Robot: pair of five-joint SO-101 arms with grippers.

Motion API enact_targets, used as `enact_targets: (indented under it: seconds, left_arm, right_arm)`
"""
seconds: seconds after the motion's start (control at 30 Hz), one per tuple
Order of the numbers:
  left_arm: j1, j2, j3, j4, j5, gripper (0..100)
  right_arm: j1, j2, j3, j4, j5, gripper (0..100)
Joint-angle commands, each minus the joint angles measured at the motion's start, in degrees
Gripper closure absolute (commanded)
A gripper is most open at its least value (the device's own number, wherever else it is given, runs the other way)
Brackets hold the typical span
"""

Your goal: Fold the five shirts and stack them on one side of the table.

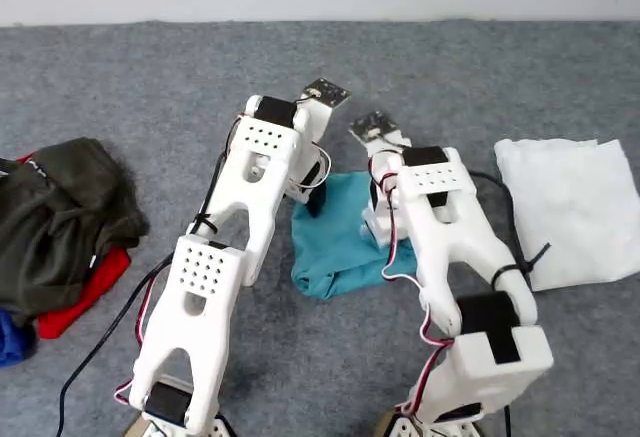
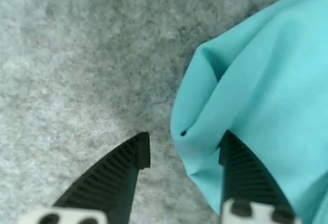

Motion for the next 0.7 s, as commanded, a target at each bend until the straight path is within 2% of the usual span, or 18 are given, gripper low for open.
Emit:
enact_targets:
  seconds: [0.0,0.33,0.43,0.53,0.67]
  left_arm:
    - [-0.4,-0.2,0.2,0.3,0.1,78]
    - [-0.4,-0.2,0.3,0.4,0.1,78]
    - [-0.4,-0.2,0.3,0.4,0.1,78]
    - [-0.3,-0.1,0.3,0.4,0.1,78]
    - [-0.2,-0.2,0.0,0.7,0.1,78]
  right_arm:
    - [1.1,-4.7,-0.3,7.4,4.1,99.0]
    - [12.8,-8.5,-0.2,16.9,19.7,99.0]
    - [16.0,-8.9,-0.3,19.1,22.2,99.0]
    - [16.1,-10.9,-0.7,18.8,20.2,99.0]
    - [7.8,-15.2,-0.7,18.7,10.9,99.0]
